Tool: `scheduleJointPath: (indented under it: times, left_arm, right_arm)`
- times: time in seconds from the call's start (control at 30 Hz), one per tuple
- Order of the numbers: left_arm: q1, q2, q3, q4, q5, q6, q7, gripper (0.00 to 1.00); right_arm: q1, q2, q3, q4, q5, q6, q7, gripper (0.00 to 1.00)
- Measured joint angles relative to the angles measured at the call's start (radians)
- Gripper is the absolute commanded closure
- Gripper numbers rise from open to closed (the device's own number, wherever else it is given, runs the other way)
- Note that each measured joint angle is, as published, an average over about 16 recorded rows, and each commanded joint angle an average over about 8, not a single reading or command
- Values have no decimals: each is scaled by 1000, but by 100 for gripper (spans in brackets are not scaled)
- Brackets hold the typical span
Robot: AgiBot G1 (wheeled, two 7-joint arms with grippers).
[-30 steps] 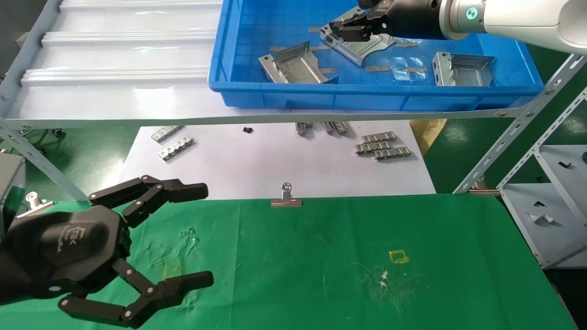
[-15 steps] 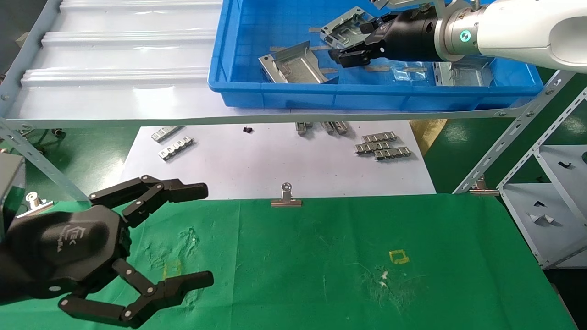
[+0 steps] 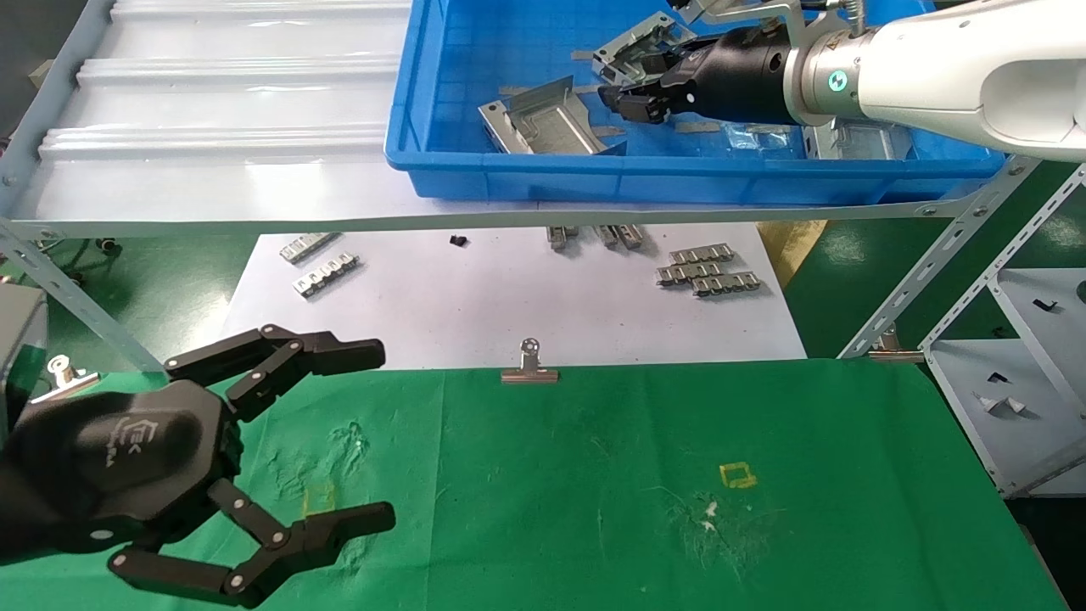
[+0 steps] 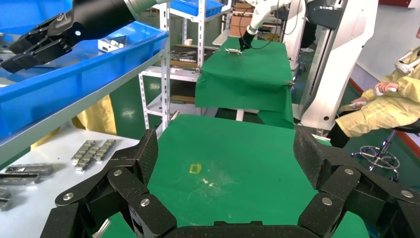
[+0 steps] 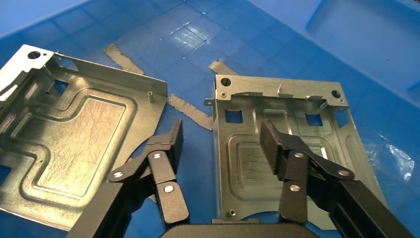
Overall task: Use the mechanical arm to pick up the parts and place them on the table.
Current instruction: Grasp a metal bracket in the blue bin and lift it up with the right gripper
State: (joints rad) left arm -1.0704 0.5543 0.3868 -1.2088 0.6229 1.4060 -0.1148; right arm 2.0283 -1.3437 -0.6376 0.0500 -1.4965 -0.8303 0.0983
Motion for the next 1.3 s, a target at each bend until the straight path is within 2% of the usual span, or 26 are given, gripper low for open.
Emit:
scheduleJointPath:
  times: [0.67,0.9,1.03,1.13,1.3]
  left_arm:
    - [0,0,0,0,0,0,0,0]
    - [0,0,0,0,0,0,0,0]
    - [0,0,0,0,0,0,0,0]
    - [0,0,0,0,0,0,0,0]
    - [0,0,0,0,0,0,0,0]
  right_arm:
    - [-12,2,-15,20,-5,-9,5,100]
    - [6,11,-10,37,9,-36,-17,100]
    - [28,27,1,49,27,-83,-41,100]
    - [50,47,9,61,43,-146,-65,100]
    - [91,101,19,80,66,-324,-113,100]
